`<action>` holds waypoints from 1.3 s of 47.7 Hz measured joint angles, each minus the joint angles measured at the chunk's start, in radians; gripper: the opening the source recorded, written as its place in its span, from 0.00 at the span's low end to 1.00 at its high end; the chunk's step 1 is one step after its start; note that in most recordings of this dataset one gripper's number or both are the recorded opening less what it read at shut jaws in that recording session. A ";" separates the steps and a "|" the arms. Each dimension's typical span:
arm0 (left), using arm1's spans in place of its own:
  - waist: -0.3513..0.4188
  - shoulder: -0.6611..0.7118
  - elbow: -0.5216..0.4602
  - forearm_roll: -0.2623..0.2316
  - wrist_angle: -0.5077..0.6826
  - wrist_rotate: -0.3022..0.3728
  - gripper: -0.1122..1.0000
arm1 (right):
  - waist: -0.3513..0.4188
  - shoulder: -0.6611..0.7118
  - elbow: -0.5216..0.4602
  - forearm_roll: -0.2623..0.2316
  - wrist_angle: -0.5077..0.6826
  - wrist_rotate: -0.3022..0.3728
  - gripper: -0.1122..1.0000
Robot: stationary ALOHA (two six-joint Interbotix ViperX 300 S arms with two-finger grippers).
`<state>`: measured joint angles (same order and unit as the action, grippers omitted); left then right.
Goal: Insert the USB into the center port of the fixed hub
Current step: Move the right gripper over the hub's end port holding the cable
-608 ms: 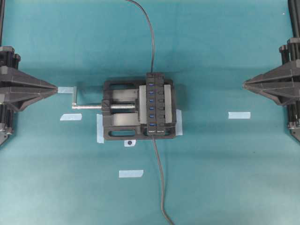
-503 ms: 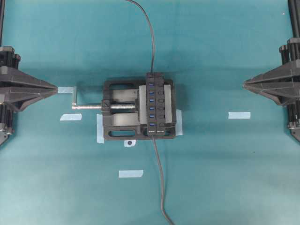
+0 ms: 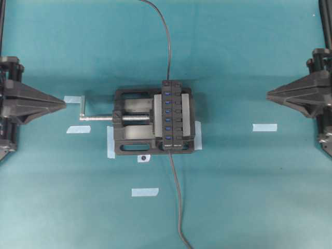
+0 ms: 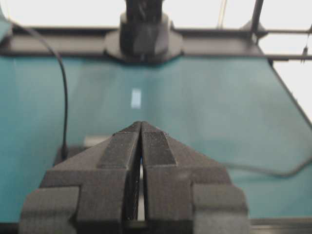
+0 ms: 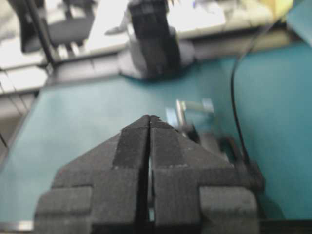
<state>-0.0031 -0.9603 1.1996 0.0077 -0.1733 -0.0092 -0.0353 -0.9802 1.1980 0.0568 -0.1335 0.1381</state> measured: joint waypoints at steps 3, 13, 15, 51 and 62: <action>0.000 0.006 -0.003 0.000 0.037 0.002 0.10 | -0.018 0.009 -0.014 -0.002 0.052 0.000 0.09; 0.000 0.014 -0.008 -0.002 0.126 0.002 0.10 | -0.081 0.040 -0.060 -0.026 0.189 0.000 0.09; 0.000 0.017 -0.008 0.000 0.147 0.002 0.10 | -0.091 0.052 -0.067 -0.029 0.207 0.000 0.09; 0.003 0.133 -0.037 0.000 0.222 0.002 0.10 | -0.192 0.474 -0.265 -0.149 0.322 -0.005 0.09; 0.003 0.135 -0.046 0.000 0.239 0.002 0.10 | -0.195 0.606 -0.341 -0.173 0.348 -0.009 0.09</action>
<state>0.0000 -0.8253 1.1536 0.0077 0.0660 -0.0077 -0.2301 -0.3743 0.8575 -0.1166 0.2148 0.1289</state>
